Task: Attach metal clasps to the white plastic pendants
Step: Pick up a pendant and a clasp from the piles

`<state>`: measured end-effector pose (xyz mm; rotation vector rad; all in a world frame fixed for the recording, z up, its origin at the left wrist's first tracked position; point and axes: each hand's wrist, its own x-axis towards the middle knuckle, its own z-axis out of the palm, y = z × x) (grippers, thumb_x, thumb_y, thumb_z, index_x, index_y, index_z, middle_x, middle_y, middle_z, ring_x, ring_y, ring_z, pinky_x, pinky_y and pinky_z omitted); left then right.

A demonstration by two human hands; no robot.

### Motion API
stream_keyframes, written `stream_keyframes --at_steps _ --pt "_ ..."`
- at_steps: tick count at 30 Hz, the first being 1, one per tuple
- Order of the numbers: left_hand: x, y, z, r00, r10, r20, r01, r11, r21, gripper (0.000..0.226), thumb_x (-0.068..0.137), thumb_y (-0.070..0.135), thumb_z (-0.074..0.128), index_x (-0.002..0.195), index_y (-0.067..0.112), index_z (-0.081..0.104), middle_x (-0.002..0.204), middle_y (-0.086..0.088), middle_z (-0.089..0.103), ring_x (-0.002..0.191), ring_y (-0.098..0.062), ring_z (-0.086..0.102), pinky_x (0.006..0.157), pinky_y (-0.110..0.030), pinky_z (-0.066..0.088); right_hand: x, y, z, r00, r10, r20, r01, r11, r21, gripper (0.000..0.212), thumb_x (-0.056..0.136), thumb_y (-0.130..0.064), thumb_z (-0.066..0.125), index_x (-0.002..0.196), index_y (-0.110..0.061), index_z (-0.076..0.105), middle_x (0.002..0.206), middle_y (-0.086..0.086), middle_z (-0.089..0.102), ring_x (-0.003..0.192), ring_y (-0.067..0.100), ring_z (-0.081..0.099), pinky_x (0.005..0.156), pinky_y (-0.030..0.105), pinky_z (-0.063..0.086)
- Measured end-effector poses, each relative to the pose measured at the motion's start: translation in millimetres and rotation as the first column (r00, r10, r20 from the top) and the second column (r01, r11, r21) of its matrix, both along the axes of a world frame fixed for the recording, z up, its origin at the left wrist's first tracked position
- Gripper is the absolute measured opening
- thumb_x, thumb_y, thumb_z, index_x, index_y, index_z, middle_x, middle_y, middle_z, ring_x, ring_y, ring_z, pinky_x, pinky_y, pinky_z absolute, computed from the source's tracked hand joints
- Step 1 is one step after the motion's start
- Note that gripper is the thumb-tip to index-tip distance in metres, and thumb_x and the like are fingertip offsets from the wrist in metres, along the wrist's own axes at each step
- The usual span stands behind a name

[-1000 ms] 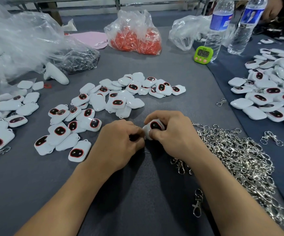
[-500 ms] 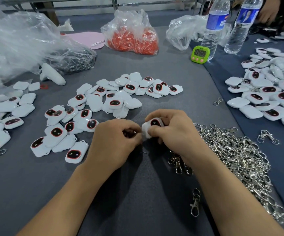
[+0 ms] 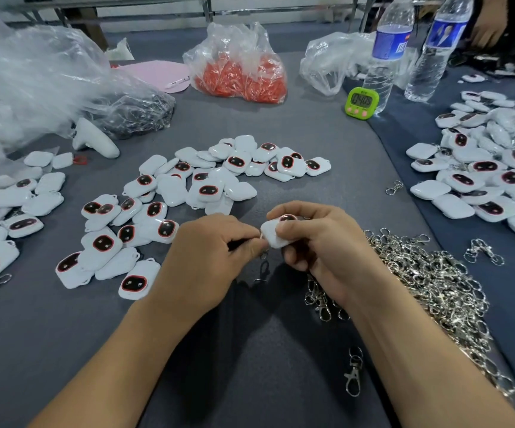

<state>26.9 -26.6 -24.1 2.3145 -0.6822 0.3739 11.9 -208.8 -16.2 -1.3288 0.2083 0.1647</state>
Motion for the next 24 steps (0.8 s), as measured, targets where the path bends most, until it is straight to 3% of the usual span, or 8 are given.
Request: stream_keyframes --at_steps 2,6,11,14,16,19,21,24 --pt "-1 -1 0 0.999 0.033 0.024 -0.032 0.998 -0.053 0.012 0.082 0.042 0.075 0.087 0.032 0.079 0.073 0.015 0.071 0.071 -0.007 0.061 0.065 -0.018 0.043 1 2 0 1.000 0.002 -0.024 0.000 0.995 0.104 0.022 0.085 0.006 0.061 0.085 -0.009 0.078 0.070 0.010 0.068 0.042 0.015 0.047 0.044 0.024 0.032" --pt "0 -6 0 0.950 0.010 -0.311 -0.138 0.910 -0.390 0.003 0.083 0.031 0.080 0.080 0.033 0.080 0.070 0.009 0.075 0.067 -0.013 0.070 0.064 -0.033 0.054 2 9 2 1.000 0.030 -0.006 -0.027 0.960 0.279 0.025 0.086 0.002 0.063 0.081 -0.014 0.082 0.072 0.008 0.069 0.046 0.014 0.050 0.047 0.022 0.037" --pt "-1 -10 3 0.910 -0.045 -0.412 -0.198 0.826 -0.528 0.020 0.078 0.014 0.083 0.084 0.034 0.081 0.080 0.008 0.078 0.080 -0.013 0.074 0.072 -0.024 0.058 1 10 2 0.998 -0.032 0.054 0.018 0.968 0.252 0.025 0.085 0.006 0.062 0.089 -0.011 0.080 0.069 0.010 0.067 0.044 0.016 0.049 0.042 0.022 0.035" --pt "-2 -12 4 0.889 -0.093 -0.449 -0.207 0.792 -0.574 0.017 0.079 0.012 0.081 0.081 0.029 0.082 0.074 0.006 0.076 0.069 -0.007 0.069 0.065 -0.018 0.054 1 10 2 0.998 -0.036 0.044 0.024 0.970 0.242 0.028 0.086 0.007 0.062 0.086 -0.014 0.080 0.069 0.010 0.067 0.044 0.016 0.049 0.042 0.022 0.035" --pt "-2 -12 5 0.891 -0.091 -0.445 -0.209 0.787 -0.580 0.022 0.082 0.010 0.079 0.076 0.031 0.082 0.068 0.005 0.074 0.061 -0.001 0.061 0.060 -0.014 0.048 1 11 2 0.999 -0.028 0.044 0.017 0.973 0.229 0.030 0.087 0.007 0.062 0.084 -0.016 0.081 0.070 0.009 0.067 0.045 0.016 0.050 0.047 0.024 0.035" --pt "-2 -12 6 0.911 -0.055 -0.408 -0.194 0.816 -0.544 0.025 0.082 0.010 0.079 0.076 0.034 0.082 0.075 0.008 0.077 0.070 -0.001 0.068 0.066 -0.013 0.051 -1 12 1 0.997 -0.049 0.052 0.036 0.974 0.222 0.032 0.087 0.007 0.060 0.083 -0.016 0.081 0.069 0.009 0.066 0.045 0.016 0.048 0.049 0.027 0.033" --pt "-2 -11 5 0.941 0.009 -0.338 -0.165 0.885 -0.435 0.021 0.082 0.014 0.080 0.079 0.034 0.081 0.075 0.014 0.076 0.074 -0.002 0.071 0.066 -0.014 0.051 0 12 2 0.993 -0.093 0.075 0.076 0.976 0.202 0.030 0.087 0.008 0.060 0.085 -0.014 0.079 0.068 0.008 0.067 0.045 0.016 0.047 0.043 0.024 0.032" --pt "-2 -7 5 0.981 0.090 -0.173 -0.121 0.977 -0.177 0.005 0.083 0.029 0.076 0.081 0.030 0.081 0.068 0.010 0.070 0.070 -0.011 0.065 0.065 -0.027 0.047 -2 16 1 0.975 -0.139 0.176 0.133 0.990 0.045 0.028 0.085 0.010 0.063 0.090 -0.013 0.078 0.067 0.004 0.066 0.045 0.015 0.047 0.040 0.022 0.035"
